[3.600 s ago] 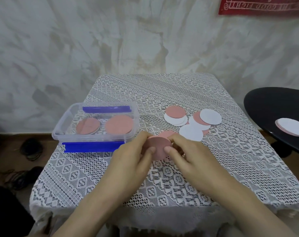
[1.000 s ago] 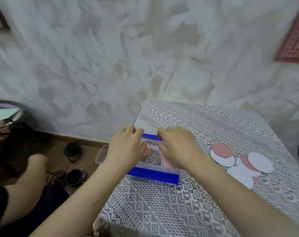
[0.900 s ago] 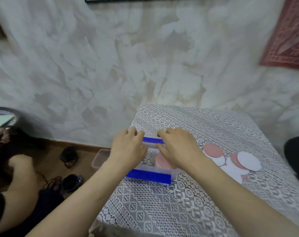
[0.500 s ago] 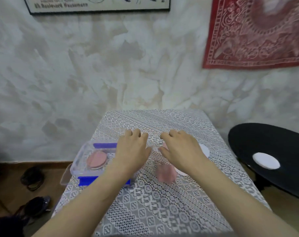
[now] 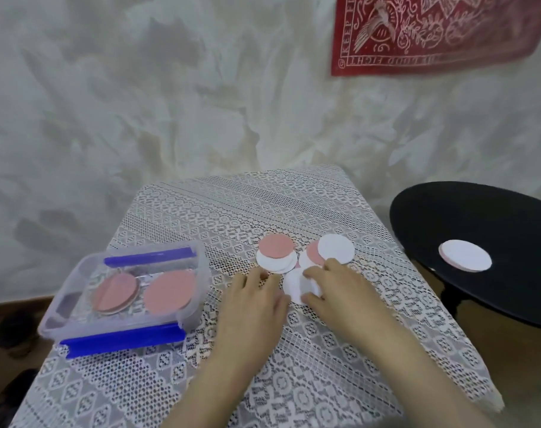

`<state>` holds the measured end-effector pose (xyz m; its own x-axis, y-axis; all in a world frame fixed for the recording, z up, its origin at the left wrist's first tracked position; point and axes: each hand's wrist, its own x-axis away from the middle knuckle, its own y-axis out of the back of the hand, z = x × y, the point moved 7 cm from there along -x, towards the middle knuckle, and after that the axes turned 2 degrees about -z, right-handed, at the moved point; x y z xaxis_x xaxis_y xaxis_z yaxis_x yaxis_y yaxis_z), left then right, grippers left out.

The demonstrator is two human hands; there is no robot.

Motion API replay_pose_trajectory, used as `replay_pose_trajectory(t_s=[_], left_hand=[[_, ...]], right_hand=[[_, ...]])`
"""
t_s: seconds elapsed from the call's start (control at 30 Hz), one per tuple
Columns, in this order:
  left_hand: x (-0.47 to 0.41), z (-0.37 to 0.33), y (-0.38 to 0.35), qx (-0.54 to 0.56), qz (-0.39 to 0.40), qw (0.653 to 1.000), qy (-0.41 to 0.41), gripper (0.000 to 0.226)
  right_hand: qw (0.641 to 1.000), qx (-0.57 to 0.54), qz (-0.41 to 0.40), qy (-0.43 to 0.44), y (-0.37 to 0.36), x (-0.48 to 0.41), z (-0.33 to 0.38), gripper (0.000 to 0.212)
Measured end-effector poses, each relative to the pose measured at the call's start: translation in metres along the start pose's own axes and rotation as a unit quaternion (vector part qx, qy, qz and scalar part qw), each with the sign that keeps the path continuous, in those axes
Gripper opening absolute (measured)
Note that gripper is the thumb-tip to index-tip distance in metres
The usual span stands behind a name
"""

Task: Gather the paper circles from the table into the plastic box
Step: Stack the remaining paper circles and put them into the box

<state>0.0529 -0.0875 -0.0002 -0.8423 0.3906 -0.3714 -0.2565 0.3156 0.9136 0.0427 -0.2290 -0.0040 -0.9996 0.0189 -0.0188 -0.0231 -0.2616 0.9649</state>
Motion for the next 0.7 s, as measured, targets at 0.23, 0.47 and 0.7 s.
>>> replay_pose_trajectory(t_s=[0.23,0.47,0.7], left_hand=[[0.005,0.018,-0.003,0.068,0.022,0.997,-0.007,0.033],[0.013,0.02,-0.001,0.086,0.022,0.996,-0.017,0.039],[0.029,0.021,0.007,0.11,0.03,0.993,-0.008,0.043]], right_hand=[[0.996,-0.057,0.052,-0.036,-0.002,-0.01,-0.014,0.066],[0.994,-0.08,0.025,-0.068,0.003,-0.018,-0.013,0.038],[0.974,-0.202,-0.048,-0.085,0.01,-0.007,-0.021,0.012]])
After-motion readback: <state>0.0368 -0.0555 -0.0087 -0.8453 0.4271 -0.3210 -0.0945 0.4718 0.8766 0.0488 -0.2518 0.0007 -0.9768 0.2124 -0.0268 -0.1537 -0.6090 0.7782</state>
